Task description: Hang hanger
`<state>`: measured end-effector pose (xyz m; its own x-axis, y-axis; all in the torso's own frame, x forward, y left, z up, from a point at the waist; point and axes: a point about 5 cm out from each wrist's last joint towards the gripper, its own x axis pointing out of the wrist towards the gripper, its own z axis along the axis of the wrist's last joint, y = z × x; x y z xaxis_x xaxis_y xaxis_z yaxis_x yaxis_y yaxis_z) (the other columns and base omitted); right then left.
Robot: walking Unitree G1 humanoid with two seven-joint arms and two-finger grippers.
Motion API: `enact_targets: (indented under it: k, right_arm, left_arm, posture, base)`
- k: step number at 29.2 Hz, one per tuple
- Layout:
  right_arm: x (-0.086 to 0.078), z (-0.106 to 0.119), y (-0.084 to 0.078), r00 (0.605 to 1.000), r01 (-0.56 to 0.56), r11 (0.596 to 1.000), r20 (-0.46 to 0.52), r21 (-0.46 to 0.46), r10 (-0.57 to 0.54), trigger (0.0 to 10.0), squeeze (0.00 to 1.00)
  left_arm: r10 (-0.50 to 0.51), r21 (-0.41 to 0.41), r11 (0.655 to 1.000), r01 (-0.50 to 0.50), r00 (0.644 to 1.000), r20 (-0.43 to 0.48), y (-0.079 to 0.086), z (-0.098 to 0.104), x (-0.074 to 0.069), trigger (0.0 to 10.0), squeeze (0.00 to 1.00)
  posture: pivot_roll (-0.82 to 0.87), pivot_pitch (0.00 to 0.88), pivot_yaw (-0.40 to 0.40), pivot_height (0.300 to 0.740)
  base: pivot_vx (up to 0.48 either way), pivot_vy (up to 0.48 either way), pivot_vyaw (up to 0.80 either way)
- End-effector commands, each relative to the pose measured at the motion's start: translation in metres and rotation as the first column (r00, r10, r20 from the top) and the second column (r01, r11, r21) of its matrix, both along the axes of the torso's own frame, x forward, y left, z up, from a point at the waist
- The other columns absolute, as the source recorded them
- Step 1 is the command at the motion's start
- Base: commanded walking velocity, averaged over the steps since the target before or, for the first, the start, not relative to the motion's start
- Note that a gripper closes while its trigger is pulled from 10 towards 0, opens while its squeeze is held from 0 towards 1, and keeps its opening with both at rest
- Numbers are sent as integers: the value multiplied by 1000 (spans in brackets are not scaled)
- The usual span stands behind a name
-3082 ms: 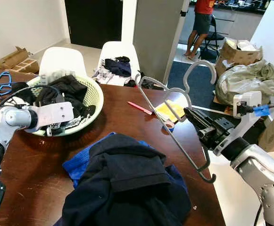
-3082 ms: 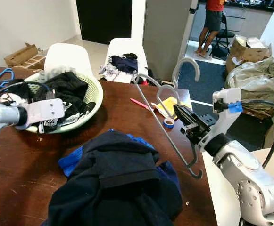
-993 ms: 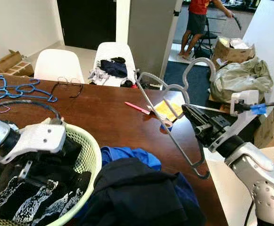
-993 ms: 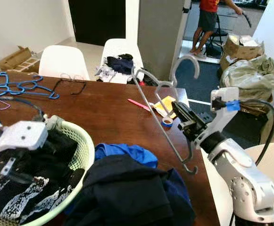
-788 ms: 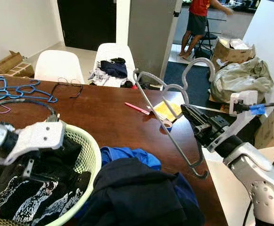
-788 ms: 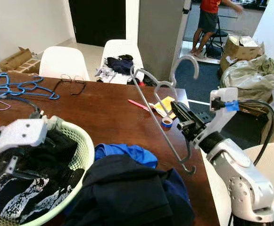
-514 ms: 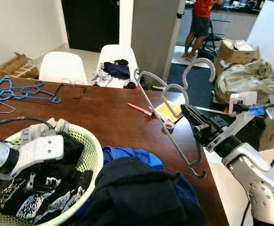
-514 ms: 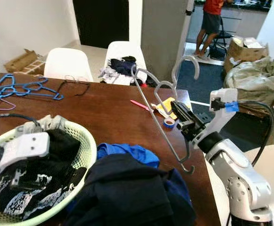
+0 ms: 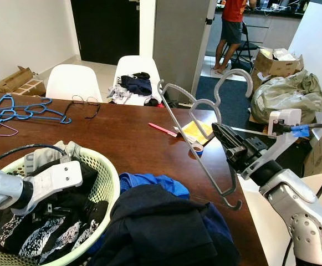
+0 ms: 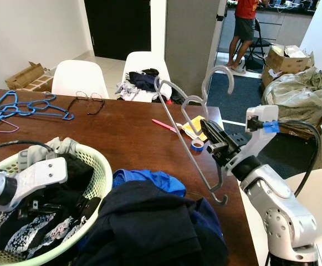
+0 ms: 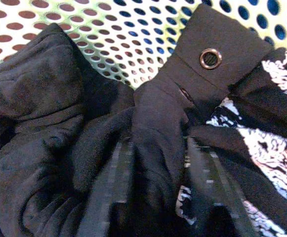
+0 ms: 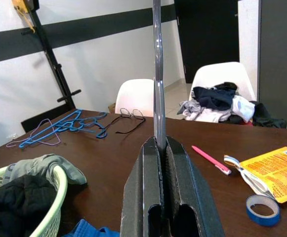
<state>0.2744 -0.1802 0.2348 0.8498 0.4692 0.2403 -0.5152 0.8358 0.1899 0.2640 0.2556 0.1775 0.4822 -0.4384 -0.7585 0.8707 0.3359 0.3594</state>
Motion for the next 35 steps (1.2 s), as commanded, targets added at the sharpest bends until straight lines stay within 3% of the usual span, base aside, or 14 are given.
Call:
enact_targets:
  k: [1,10,12,13,15,17,19,24,25,26,28,30,32,35]
  right_arm:
    - [1,-2,-2,1000,9,1000,0,-5,-9,10000,0]
    - [1,-2,-2,1000,11,1000,1,-4,-11,10000,0]
    - [2,-2,-3,1000,14,1000,3,-6,-14,10000,0]
    - [2,-2,-3,1000,14,1000,3,-6,-14,10000,0]
    - [3,-1,-4,1000,14,1000,5,-5,-14,10000,0]
    - [3,-1,-4,1000,14,1000,6,-4,-14,10000,0]
    - [5,0,-3,1000,9,1000,10,1,-9,10000,0]
    - [6,0,-2,1000,6,1000,13,3,-6,10000,0]
    - [6,1,-3,1000,6,1000,14,2,-6,10000,0]
    - [6,1,-3,1000,6,1000,14,2,-6,10000,0]
    - [8,2,-4,1000,10,1000,18,2,-10,10000,0]
    - [8,2,-4,1000,11,1000,19,2,-11,10000,0]
    - [10,2,-4,1000,7,1000,21,0,-7,10000,0]
    - [11,2,-4,1000,4,1000,22,1,-4,10000,0]
  left_arm:
    - [24,27,999,-23,999,-26,2,-8,-3,0,0]
    - [28,-23,999,-28,1000,13,0,3,-2,0,0]
    - [25,-272,961,49,965,262,-16,70,10,0,0]
    - [25,-272,961,49,965,262,-16,70,10,0,0]
    - [76,-406,903,140,878,472,-20,130,13,0,0]
    - [111,-441,883,162,839,532,-19,150,13,0,0]
    - [228,-546,808,221,737,636,-11,200,9,0,0]
    - [319,-600,752,273,646,693,-5,229,4,0,0]
    - [385,-630,709,316,575,722,-4,243,1,0,0]
    - [385,-630,709,316,575,722,-4,243,1,0,0]
    - [531,-675,661,328,432,729,4,258,0,0,0]
    - [568,-684,659,313,389,725,8,260,1,0,0]
    - [617,-683,673,283,295,730,17,268,0,0,0]
    - [632,-683,670,291,261,730,19,276,-2,0,0]
  posture:
    - [10,3,-38,740]
    - [7,1,-40,740]
    - [12,0,-48,740]
    - [12,0,-48,740]
    - [15,0,-50,740]
    - [15,0,-50,740]
    - [24,0,-54,740]
    - [25,0,-56,740]
    - [24,0,-57,740]
    - [24,0,-57,740]
    - [23,0,-60,740]
    - [23,0,-60,740]
    - [30,0,-72,740]
    - [36,0,-75,740]
  base:
    - [0,0,0]
    - [0,0,0]
    - [0,0,0]
    - [0,0,0]
    - [0,0,0]
    - [0,0,0]
    - [0,0,0]
    - [0,0,0]
    - [0,0,0]
    - [0,0,0]
    - [0,0,0]
    - [0,0,0]
    - [0,0,0]
    - [0,0,0]
